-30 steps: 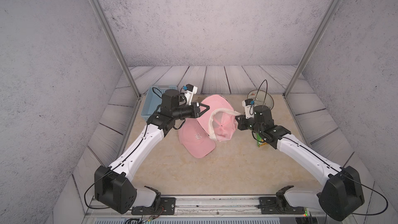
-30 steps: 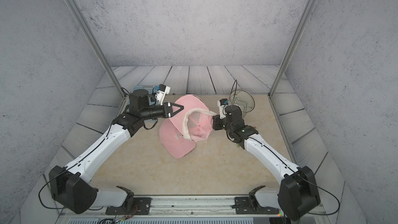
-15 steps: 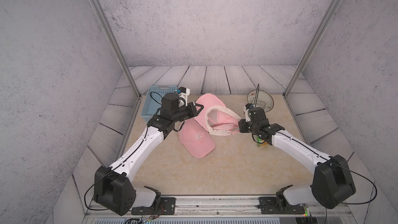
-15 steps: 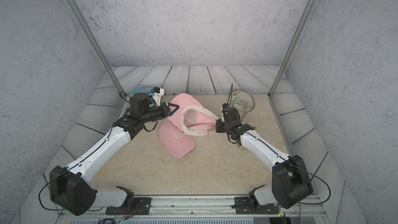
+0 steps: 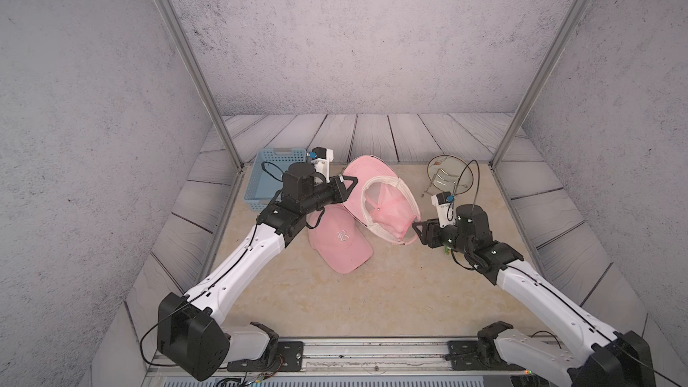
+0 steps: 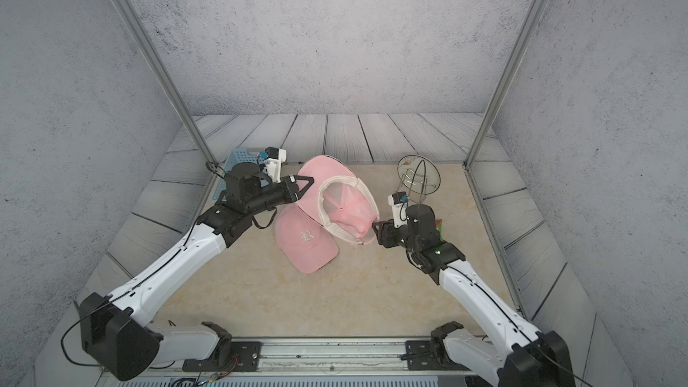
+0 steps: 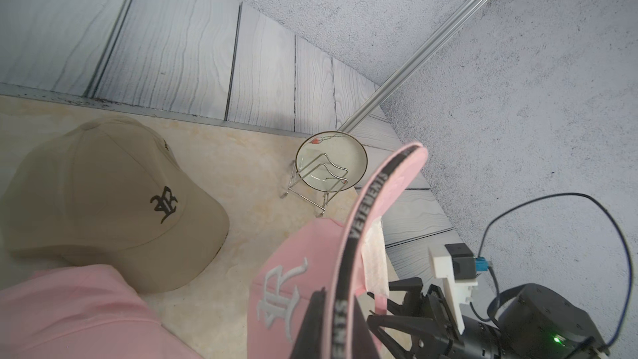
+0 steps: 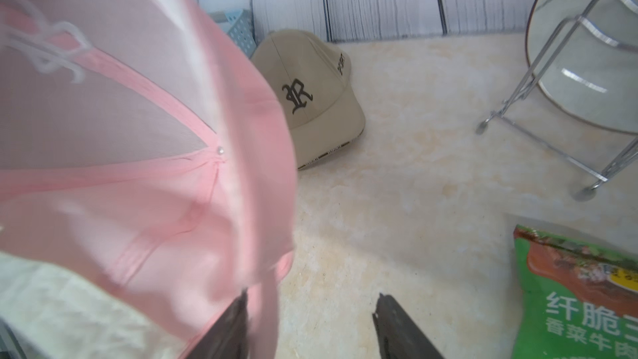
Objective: Turn the baseball cap inside out
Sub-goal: Turn over the baseball cap.
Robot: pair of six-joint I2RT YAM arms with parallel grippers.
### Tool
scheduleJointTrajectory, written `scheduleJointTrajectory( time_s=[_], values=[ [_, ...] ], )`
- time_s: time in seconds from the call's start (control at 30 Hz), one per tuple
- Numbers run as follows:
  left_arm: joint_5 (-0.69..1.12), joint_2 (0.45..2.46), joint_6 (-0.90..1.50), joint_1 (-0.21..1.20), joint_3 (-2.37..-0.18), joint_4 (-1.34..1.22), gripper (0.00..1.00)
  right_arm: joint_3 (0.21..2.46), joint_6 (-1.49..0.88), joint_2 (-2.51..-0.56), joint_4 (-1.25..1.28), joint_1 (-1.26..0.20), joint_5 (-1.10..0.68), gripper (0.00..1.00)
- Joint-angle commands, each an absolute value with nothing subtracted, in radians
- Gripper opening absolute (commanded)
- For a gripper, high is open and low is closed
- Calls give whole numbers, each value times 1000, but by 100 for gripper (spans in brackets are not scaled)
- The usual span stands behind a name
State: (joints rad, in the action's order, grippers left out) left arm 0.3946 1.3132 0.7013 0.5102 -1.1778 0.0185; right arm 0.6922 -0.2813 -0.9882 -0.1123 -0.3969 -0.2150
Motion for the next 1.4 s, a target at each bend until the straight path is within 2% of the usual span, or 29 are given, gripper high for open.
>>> scheduleJointTrajectory(
  time_s=[0.0,0.23,0.47,0.87,1.03,1.23,1.37],
  values=[
    [347,1323,733,543,-1190,0,0,618,-196,-905,48,-394,-278,63],
    [165,1346,865,610,-1287,134,0,534,-72,-826,186,-413,-454,63],
    [52,1378,978,637,-1386,268,0,549,120,-817,143,-569,-323,64],
    [103,1404,961,669,-1414,266,0,594,250,-949,185,-676,-211,63],
    [147,1416,899,682,-1435,263,0,626,281,-1009,145,-681,-245,50],
    [184,1436,646,684,-1503,327,0,670,279,-1060,29,-681,-402,16],
    [166,1425,419,683,-1523,349,0,706,267,-1085,-91,-681,-547,8]
  ],
)
